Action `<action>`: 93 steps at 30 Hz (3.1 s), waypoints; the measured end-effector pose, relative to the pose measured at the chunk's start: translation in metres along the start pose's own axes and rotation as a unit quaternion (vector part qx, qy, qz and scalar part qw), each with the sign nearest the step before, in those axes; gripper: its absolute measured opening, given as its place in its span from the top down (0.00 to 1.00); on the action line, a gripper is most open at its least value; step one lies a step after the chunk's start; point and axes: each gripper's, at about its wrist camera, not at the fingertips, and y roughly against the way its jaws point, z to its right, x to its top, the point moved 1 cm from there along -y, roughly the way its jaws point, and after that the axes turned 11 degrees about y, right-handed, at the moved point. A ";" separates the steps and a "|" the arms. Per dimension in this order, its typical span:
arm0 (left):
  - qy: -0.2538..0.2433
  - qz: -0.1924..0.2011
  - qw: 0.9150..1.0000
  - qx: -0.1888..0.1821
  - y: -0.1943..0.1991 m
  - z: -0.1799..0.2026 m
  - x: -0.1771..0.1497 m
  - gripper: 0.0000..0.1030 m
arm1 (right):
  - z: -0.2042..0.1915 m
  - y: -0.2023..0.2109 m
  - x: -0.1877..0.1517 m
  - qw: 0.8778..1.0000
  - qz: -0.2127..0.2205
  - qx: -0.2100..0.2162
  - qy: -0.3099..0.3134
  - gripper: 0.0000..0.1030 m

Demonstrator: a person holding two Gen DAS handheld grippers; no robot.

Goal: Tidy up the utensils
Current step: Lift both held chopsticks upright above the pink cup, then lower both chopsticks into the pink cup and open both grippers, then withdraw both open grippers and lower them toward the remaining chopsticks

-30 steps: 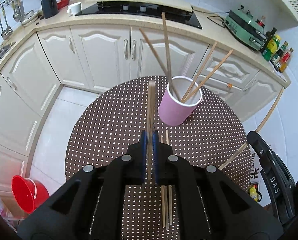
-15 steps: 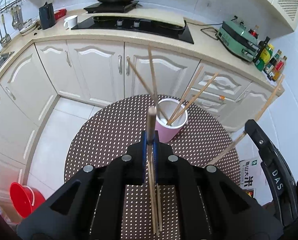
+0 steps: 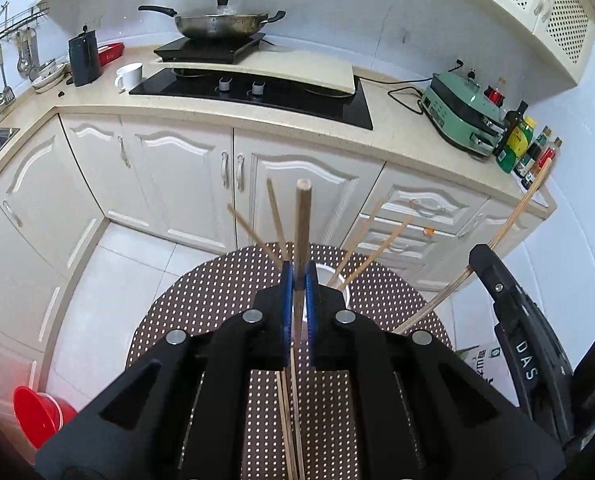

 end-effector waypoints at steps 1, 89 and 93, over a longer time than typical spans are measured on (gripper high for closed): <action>0.000 0.001 1.000 -0.001 -0.002 0.001 0.003 0.94 | 0.001 -0.003 0.002 1.000 0.002 -0.001 -0.002 0.96; -0.038 -0.054 0.996 0.063 -0.035 -0.037 -0.039 0.43 | -0.007 -0.020 -0.051 0.992 -0.127 0.008 0.015 0.27; -0.031 -0.050 0.996 0.069 -0.027 -0.042 -0.046 0.39 | -0.009 -0.013 -0.058 0.991 -0.133 0.010 0.015 0.26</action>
